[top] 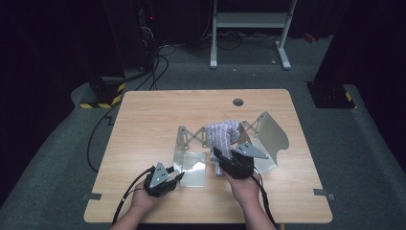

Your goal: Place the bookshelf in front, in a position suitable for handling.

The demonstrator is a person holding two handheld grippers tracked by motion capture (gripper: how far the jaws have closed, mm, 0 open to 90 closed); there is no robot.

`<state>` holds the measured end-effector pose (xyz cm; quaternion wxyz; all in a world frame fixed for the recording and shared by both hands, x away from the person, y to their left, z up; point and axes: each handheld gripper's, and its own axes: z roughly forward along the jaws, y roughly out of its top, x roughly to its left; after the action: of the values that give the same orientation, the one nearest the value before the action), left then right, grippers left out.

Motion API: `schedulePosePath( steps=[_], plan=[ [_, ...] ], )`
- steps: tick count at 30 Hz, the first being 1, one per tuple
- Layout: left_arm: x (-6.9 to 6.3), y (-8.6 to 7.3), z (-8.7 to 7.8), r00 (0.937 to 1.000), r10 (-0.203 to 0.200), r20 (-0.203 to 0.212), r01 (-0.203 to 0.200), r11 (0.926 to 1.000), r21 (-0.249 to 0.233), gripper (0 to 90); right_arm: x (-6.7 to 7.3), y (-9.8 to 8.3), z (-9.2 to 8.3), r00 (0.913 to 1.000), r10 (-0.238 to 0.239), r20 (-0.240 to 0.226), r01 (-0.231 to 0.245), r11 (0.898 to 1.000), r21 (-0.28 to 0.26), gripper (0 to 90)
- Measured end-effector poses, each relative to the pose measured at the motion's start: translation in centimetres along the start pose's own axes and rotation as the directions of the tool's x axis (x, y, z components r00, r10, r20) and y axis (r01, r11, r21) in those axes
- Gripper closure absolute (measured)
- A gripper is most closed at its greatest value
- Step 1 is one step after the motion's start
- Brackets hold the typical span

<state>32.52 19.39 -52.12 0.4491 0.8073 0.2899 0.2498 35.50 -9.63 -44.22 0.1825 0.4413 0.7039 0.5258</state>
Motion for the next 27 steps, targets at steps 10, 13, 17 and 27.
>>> schedulePosePath(
  steps=[10,13,17,27],
  plan=[
    [0.0,0.0,0.0,1.0,0.002,0.003,-0.002,1.0,0.001,63.5,-1.1,-3.4,2.7,0.9987,0.026,0.044,-0.032,0.99,0.139,65.2],
    [0.0,0.0,0.0,1.0,0.002,0.002,-0.002,1.0,0.0,63.6,-1.5,-4.6,3.9,0.9979,0.035,0.055,-0.046,0.977,0.21,65.2],
    [0.0,0.0,0.0,1.0,0.002,0.002,-0.002,1.0,0.0,63.5,-1.7,-6.0,5.1,0.9976,0.02,0.067,-0.038,0.958,0.284,65.0],
    [-0.1,0.0,0.0,1.0,-0.002,0.003,0.002,1.0,0.002,64.3,-1.2,-5.2,4.4,0.9981,0.014,0.06,-0.029,0.966,0.257,65.0]
  ],
)
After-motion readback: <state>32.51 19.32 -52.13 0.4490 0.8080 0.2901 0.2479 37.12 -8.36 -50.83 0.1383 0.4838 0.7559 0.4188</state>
